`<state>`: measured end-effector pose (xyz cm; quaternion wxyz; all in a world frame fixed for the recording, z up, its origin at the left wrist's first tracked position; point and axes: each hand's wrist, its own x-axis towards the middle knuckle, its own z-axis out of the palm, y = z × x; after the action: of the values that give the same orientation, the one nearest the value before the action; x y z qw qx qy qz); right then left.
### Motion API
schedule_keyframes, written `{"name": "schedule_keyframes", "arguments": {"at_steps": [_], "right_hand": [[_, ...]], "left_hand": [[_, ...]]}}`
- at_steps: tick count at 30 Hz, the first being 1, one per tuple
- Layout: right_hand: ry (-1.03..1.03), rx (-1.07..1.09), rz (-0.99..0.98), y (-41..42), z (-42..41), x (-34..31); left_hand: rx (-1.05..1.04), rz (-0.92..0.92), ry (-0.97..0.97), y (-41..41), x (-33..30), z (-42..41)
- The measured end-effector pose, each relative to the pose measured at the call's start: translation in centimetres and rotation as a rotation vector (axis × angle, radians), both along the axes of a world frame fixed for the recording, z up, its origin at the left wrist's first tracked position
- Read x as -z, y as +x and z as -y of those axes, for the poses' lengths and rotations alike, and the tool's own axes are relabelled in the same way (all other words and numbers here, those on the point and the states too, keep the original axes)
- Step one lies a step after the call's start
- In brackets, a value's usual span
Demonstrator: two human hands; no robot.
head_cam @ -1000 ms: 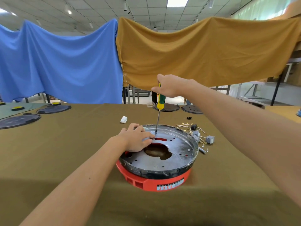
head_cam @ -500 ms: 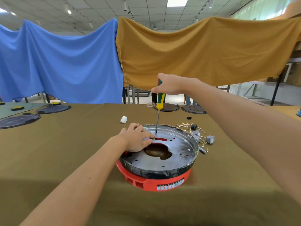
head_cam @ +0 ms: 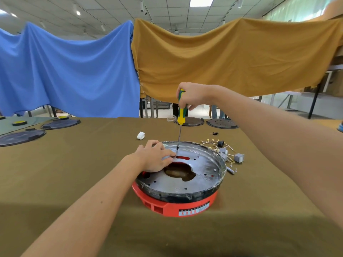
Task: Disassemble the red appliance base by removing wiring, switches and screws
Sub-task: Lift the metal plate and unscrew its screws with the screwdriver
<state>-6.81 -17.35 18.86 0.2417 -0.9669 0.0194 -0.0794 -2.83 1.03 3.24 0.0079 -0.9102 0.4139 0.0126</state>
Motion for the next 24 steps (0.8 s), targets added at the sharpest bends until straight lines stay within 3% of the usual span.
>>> {"name": "schedule_keyframes", "arguments": {"at_steps": [4, 6, 13, 16, 20, 24], "right_hand": [[-0.395, 0.124, 0.086, 0.1, -0.1, 0.6], [-0.359, 0.073, 0.102, 0.2, 0.1, 0.7], [0.1, -0.072, 0.033, -0.2, -0.3, 0.0], [-0.021, -0.013, 0.028, 0.0, -0.8, 0.1], [-0.399, 0.137, 0.082, 0.1, -1.0, 0.2], [-0.288, 0.059, 0.073, 0.0, -1.0, 0.1]], "left_hand": [[-0.002, -0.007, 0.01, -0.2, -0.1, 0.0], [-0.002, -0.011, 0.012, -0.2, -0.2, 0.0], [-0.004, 0.002, -0.004, -0.1, 0.0, 0.0], [-0.002, -0.004, -0.009, -0.1, 0.0, 0.0], [0.002, 0.003, -0.006, -0.2, 0.0, 0.0], [0.001, 0.007, -0.004, -0.2, 0.0, -0.1]]}}
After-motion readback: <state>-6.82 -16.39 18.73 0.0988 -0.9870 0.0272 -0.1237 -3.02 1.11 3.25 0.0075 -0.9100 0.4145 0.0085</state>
